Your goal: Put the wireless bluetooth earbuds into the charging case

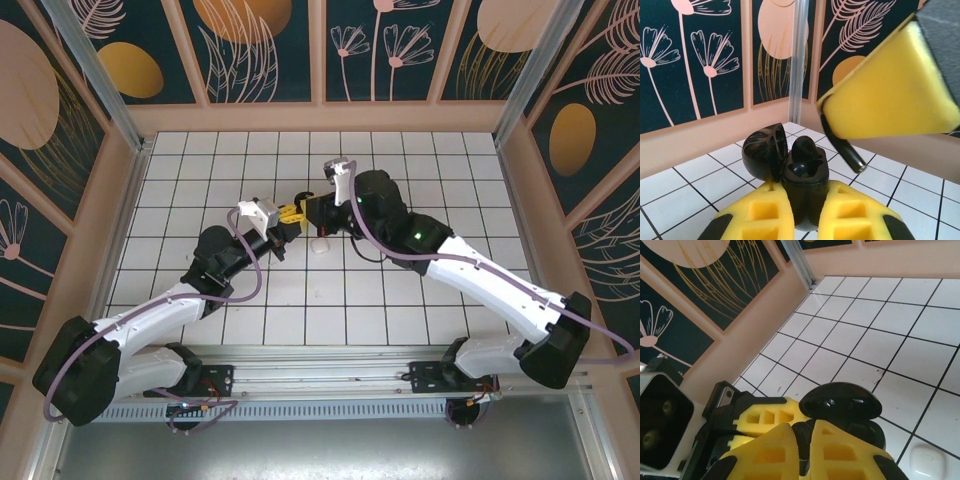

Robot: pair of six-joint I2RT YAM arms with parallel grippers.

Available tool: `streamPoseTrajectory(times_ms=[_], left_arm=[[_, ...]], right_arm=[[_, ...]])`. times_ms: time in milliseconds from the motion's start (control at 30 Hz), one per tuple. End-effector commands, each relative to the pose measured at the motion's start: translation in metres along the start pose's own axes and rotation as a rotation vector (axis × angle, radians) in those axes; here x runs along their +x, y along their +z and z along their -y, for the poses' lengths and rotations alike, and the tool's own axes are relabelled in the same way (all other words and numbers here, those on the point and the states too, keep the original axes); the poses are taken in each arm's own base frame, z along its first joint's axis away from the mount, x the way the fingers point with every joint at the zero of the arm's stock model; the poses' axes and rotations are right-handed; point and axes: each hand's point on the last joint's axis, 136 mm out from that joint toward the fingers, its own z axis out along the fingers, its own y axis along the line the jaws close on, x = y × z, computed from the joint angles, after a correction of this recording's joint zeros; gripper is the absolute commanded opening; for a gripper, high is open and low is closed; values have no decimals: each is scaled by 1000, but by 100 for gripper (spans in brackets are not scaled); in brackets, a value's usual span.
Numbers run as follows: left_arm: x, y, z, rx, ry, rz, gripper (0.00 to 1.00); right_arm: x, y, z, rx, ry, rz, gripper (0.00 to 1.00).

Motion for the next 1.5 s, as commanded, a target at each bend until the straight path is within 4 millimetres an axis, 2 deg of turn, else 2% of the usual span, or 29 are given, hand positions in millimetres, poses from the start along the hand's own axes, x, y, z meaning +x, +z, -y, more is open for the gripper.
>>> streamPoseTrajectory(times_ms=[0,67,133,233,300,400,500,600,800,900,1233,1467], left_arm=[[-14,-5,0,-9,44,38,0],[-5,-8,-7,-56,41,6,0],[7,-12,-17,-117,34,-44,0],[27,-21,-27,-183,28,-127,0],[35,-28,-29,-203,24,-155,0],[44,-36,-31,-223,20,-181,0],[51,-43,-31,-231,7,-195,0],[56,-46,-30,-230,-10,-202,0],[61,-47,-29,-227,-27,-213,0],[63,-47,-29,-227,-32,-215,0],[69,-49,-29,-230,-33,-228,0],[68,-49,-29,-228,-28,-226,0]], right_arm=[[-24,-18,-14,-63,-42,105,8],[-22,-20,-1,2,-8,104,7],[-13,-21,28,120,62,69,5],[16,-25,77,272,187,-20,6],[48,-27,106,364,248,-95,6],[99,-27,139,451,305,-203,6],[149,-24,163,499,351,-307,6],[186,-20,184,545,368,-383,6],[234,-8,207,593,344,-503,6],[249,-1,207,555,343,-541,6],[270,2,216,584,325,-617,13],[264,4,214,608,312,-628,26]])
